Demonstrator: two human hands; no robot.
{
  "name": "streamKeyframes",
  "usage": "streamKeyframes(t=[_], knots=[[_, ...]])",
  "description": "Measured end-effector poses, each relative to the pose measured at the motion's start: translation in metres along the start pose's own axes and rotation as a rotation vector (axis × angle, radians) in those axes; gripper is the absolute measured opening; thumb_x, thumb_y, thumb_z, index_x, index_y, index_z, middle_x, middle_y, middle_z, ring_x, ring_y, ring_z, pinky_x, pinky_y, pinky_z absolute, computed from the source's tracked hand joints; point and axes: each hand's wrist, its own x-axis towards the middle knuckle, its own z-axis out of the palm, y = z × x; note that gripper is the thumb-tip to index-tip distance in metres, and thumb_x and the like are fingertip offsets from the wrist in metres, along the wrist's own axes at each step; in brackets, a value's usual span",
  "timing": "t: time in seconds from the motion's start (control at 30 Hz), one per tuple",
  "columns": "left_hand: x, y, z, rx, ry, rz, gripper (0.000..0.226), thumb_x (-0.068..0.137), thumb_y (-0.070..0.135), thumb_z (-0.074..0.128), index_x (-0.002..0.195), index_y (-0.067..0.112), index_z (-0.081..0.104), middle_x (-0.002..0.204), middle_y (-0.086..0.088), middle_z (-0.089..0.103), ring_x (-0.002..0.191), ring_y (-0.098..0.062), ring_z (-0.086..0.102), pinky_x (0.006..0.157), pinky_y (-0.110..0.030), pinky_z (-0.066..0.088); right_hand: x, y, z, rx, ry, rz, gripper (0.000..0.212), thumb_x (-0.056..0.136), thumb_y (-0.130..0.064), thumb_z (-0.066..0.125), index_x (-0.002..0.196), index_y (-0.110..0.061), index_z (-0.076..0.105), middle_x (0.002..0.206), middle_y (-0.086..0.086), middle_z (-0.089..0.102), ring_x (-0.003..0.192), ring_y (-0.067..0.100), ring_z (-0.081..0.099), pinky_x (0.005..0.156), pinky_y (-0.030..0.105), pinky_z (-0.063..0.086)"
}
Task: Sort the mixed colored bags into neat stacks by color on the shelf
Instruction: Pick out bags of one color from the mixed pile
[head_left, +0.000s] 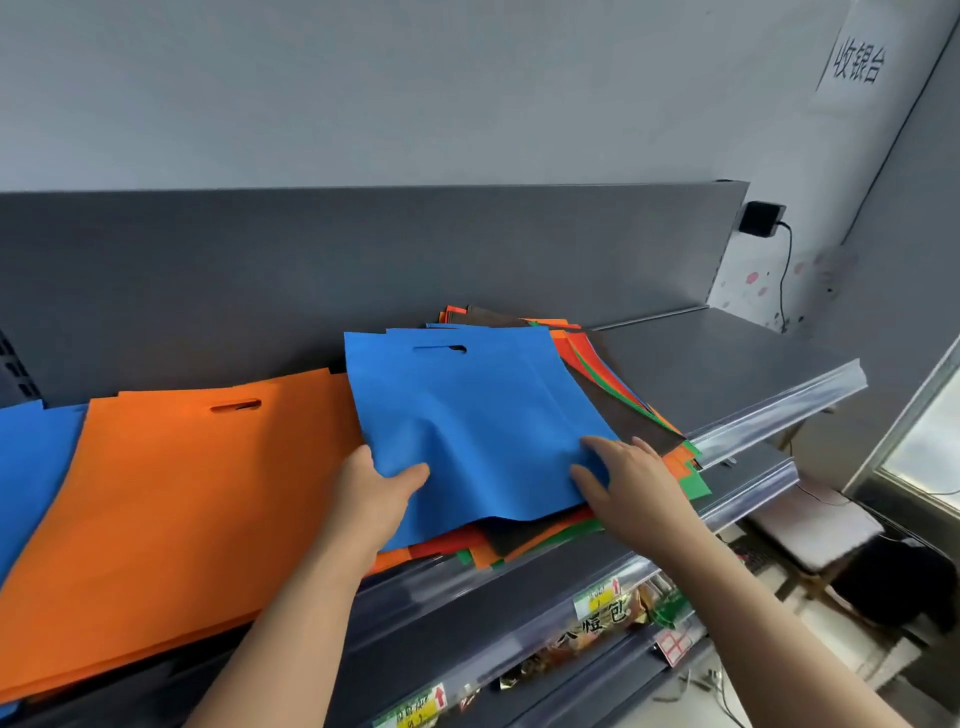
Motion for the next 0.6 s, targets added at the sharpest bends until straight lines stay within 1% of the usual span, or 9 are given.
streamKeyframes(t=[0.07, 0.17, 0.23, 0.27, 0.3, 0.4, 0.47, 0.53, 0.6], knots=[[0.0, 0.001, 0.001, -0.006, 0.058, 0.018, 0.028, 0.085, 0.008, 0.067, 0.111, 0.015, 0.059, 0.099, -0.001, 0.067, 0.091, -0.022, 0.065, 0.079, -0.04, 0.052, -0.003, 0.002, -0.002, 0.113, 0.022, -0.039, 0.038, 0.097, -0.03, 0.045, 0.133, -0.017, 0.05, 0.126, -0.002, 0.059, 0.117, 0.018, 0.05, 0.112, 0.034, 0.027], [-0.003, 0.004, 0.001, 0.005, 0.071, 0.032, 0.035, 0.084, 0.008, 0.069, 0.116, 0.018, 0.059, 0.104, 0.005, 0.067, 0.093, -0.016, 0.064, 0.076, -0.035, 0.052, 0.0, 0.015, -0.007, 0.151, 0.029, 0.038, 0.042, 0.096, -0.033, 0.047, 0.134, -0.016, 0.049, 0.134, -0.001, 0.053, 0.121, 0.019, 0.049, 0.106, 0.034, 0.038], [-0.006, 0.005, 0.002, 0.023, 0.066, 0.033, 0.033, 0.085, 0.007, 0.068, 0.115, 0.019, 0.058, 0.103, 0.007, 0.066, 0.091, -0.012, 0.063, 0.07, -0.03, 0.05, 0.003, 0.021, -0.009, 0.121, -0.004, 0.09, 0.039, 0.095, -0.037, 0.046, 0.125, -0.014, 0.053, 0.127, 0.002, 0.057, 0.111, 0.02, 0.052, 0.095, 0.033, 0.044], [-0.008, 0.004, 0.003, 0.036, 0.06, 0.031, 0.033, 0.085, 0.007, 0.067, 0.114, 0.02, 0.057, 0.103, 0.007, 0.065, 0.09, -0.011, 0.062, 0.069, -0.029, 0.05, 0.004, 0.02, -0.01, 0.091, -0.027, 0.099, 0.039, 0.094, -0.04, 0.045, 0.122, -0.014, 0.053, 0.123, 0.002, 0.058, 0.108, 0.02, 0.053, 0.094, 0.034, 0.044], [-0.009, 0.004, 0.005, 0.05, 0.052, 0.026, 0.032, 0.085, 0.008, 0.066, 0.114, 0.02, 0.057, 0.104, 0.007, 0.065, 0.09, -0.012, 0.063, 0.069, -0.03, 0.05, 0.005, 0.018, -0.011, 0.062, -0.045, 0.1, 0.042, 0.094, -0.042, 0.045, 0.125, -0.014, 0.05, 0.124, 0.003, 0.057, 0.111, 0.022, 0.051, 0.096, 0.035, 0.042], [-0.015, 0.005, 0.012, 0.04, 0.013, 0.038, 0.031, 0.088, 0.014, 0.066, 0.116, 0.022, 0.056, 0.107, 0.009, 0.066, 0.093, -0.012, 0.064, 0.077, -0.033, 0.053, 0.008, 0.01, -0.01, 0.044, -0.071, 0.108, 0.06, 0.092, -0.047, 0.05, 0.143, -0.018, 0.032, 0.139, 0.003, 0.045, 0.128, 0.027, 0.04, 0.108, 0.04, 0.031], [-0.02, 0.007, 0.014, 0.037, 0.022, 0.074, 0.03, 0.09, 0.015, 0.063, 0.117, 0.025, 0.055, 0.103, 0.014, 0.065, 0.09, -0.011, 0.063, 0.077, -0.037, 0.054, 0.01, 0.006, -0.01, 0.108, -0.059, 0.113, 0.062, 0.09, -0.04, 0.055, 0.144, -0.022, 0.029, 0.141, 0.004, 0.042, 0.129, 0.028, 0.039, 0.111, 0.043, 0.03], [-0.023, 0.01, 0.011, 0.039, 0.051, 0.108, 0.03, 0.091, 0.013, 0.062, 0.117, 0.027, 0.055, 0.099, 0.013, 0.066, 0.086, -0.015, 0.061, 0.08, -0.044, 0.054, 0.011, 0.002, -0.01, 0.216, -0.015, 0.105, 0.057, 0.09, -0.027, 0.058, 0.142, -0.023, 0.033, 0.139, 0.003, 0.045, 0.128, 0.025, 0.041, 0.111, 0.046, 0.031], [-0.027, 0.011, 0.002, 0.036, 0.084, 0.137, 0.03, 0.09, 0.013, 0.062, 0.117, 0.027, 0.056, 0.101, 0.014, 0.066, 0.087, -0.012, 0.063, 0.078, -0.041, 0.054, 0.011, -0.004, -0.011, 0.313, 0.038, 0.084, 0.05, 0.091, -0.016, 0.056, 0.137, -0.022, 0.039, 0.137, 0.002, 0.048, 0.128, 0.023, 0.043, 0.109, 0.047, 0.034]])
